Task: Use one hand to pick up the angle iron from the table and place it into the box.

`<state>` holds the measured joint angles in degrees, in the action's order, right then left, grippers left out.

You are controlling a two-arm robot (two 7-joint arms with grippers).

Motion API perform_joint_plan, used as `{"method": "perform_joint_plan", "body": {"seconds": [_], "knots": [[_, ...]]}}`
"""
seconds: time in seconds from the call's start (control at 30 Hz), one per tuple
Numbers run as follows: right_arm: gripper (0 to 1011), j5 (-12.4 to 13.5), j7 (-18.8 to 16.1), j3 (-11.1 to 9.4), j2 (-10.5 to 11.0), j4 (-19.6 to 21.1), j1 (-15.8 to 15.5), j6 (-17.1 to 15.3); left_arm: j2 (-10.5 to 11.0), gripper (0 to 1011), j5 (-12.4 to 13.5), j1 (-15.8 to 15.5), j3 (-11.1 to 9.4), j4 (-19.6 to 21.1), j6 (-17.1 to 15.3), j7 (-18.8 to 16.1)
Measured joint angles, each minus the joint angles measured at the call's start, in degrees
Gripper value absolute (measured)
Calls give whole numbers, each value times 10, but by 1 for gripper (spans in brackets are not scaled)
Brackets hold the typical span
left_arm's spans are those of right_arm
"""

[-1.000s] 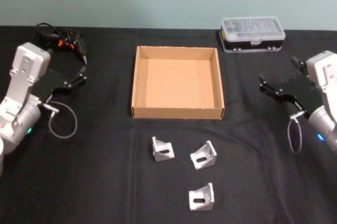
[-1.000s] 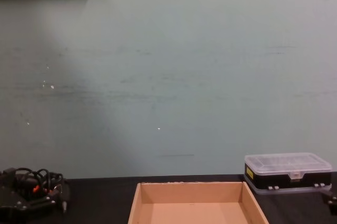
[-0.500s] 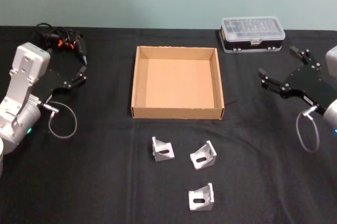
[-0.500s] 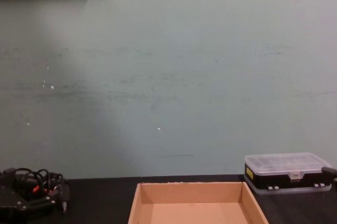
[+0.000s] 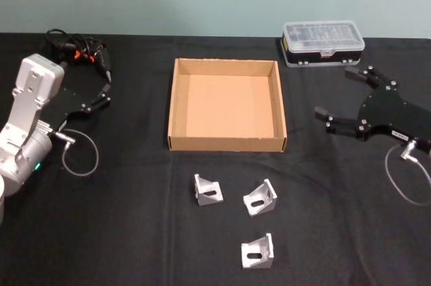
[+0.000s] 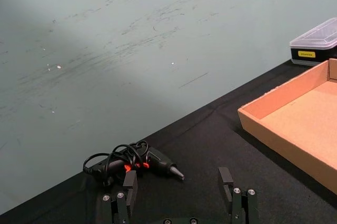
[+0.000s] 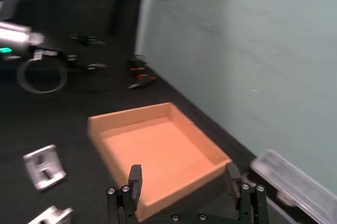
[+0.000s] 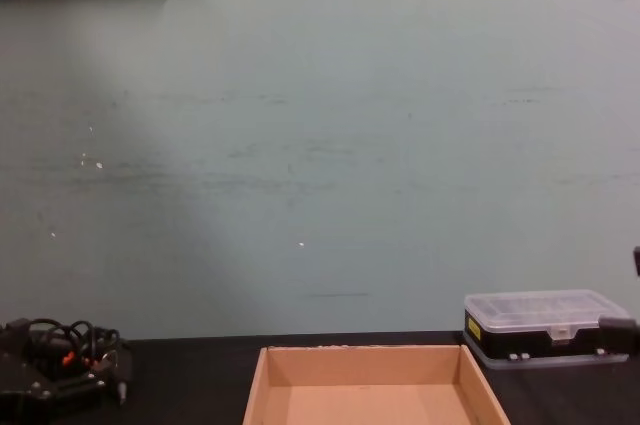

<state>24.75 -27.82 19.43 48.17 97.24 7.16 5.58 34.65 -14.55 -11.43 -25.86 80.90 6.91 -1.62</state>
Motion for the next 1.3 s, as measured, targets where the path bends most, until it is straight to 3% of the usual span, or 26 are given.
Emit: {"method": "perform_joint_plan", "body": {"seconds": [0.1,0.27,0.5,0.57,0.97,1.3], "knots": [[1002,3,-30,3,9,1,7,-4,0,1000,0,0,0,0,0,0],[1003,-4,-109,25,26,-5,36,-28,0,1000,0,0,0,0,0,0],[1003,-15,-168,50,29,-19,65,-43,0,1000,0,0,0,0,0,0],[1003,-18,-194,66,28,-28,81,-49,0,1000,0,0,0,0,0,0],[1002,-42,-275,139,9,-67,144,-67,0,1000,0,0,0,0,0,0],[1003,-77,-299,190,-15,-97,184,-66,0,1000,0,0,0,0,0,0]]}}
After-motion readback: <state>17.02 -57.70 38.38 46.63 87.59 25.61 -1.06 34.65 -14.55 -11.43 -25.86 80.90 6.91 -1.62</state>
